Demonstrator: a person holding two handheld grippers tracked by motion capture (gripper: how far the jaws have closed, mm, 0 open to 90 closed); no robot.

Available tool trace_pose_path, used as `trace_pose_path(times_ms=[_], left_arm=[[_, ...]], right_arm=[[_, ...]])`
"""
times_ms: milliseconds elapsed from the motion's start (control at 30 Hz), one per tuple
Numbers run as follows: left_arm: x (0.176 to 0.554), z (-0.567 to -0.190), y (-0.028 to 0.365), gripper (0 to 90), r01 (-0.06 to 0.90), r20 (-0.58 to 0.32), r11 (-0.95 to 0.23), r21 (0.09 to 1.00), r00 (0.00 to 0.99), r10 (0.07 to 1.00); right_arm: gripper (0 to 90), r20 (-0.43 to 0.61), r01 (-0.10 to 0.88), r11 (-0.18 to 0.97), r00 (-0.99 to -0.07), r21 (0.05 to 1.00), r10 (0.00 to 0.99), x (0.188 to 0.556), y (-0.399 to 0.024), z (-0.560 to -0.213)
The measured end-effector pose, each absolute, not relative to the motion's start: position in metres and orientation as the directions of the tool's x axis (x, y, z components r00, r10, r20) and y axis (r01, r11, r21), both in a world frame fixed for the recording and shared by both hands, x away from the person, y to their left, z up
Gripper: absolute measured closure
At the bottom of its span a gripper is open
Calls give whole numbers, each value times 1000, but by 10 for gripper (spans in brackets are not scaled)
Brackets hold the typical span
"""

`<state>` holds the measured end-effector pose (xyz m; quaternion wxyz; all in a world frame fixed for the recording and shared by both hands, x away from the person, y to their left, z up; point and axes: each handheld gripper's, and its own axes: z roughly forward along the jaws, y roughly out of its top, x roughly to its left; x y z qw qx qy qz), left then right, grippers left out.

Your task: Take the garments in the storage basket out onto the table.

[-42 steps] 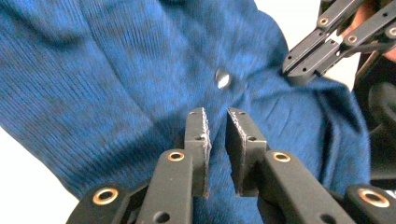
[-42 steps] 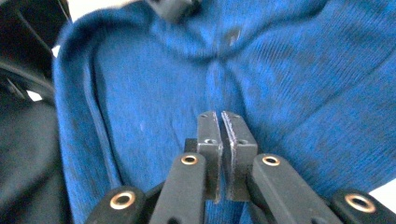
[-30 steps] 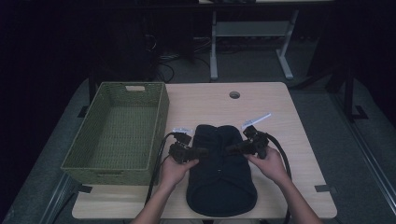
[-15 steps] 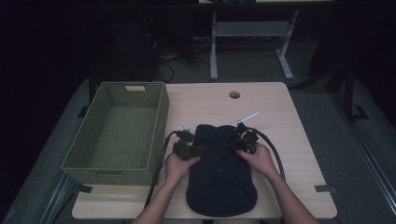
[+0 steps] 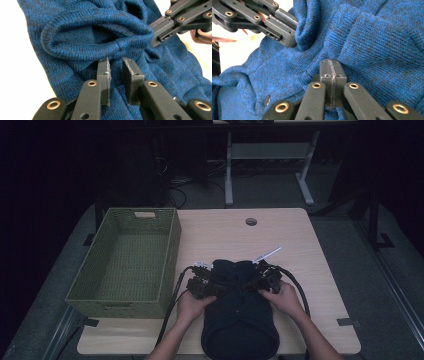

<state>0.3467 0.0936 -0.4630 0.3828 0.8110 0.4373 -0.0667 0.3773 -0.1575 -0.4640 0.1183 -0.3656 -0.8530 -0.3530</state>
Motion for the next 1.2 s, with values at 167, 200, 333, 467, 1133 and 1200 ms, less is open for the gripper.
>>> trace_pose_path(times_ms=[167, 200, 333, 467, 1133, 1200], left_arm=[[346, -446, 97, 766, 741, -461, -298, 602, 627, 628], [347, -442, 98, 766, 736, -460, -287, 613, 628, 628], [358, -430, 102, 770, 719, -444, -247, 649, 622, 644], [370, -434, 107, 769, 739, -462, -191, 646, 577, 673], [382, -431, 117, 756, 749, -477, -148, 646, 548, 687], [383, -432, 115, 754, 754, -478, -150, 640, 543, 691]], right_arm=[[880, 457, 687, 451, -721, 570, 520, 379, -159, -446], [879, 454, 687, 441, -719, 577, 526, 381, -160, -443], [880, 462, 710, 388, -689, 588, 559, 393, -163, -438], [880, 467, 733, 390, -665, 557, 582, 403, -159, -450], [837, 470, 757, 375, -635, 535, 613, 401, -183, -454], [838, 460, 759, 398, -637, 516, 618, 401, -183, -460]])
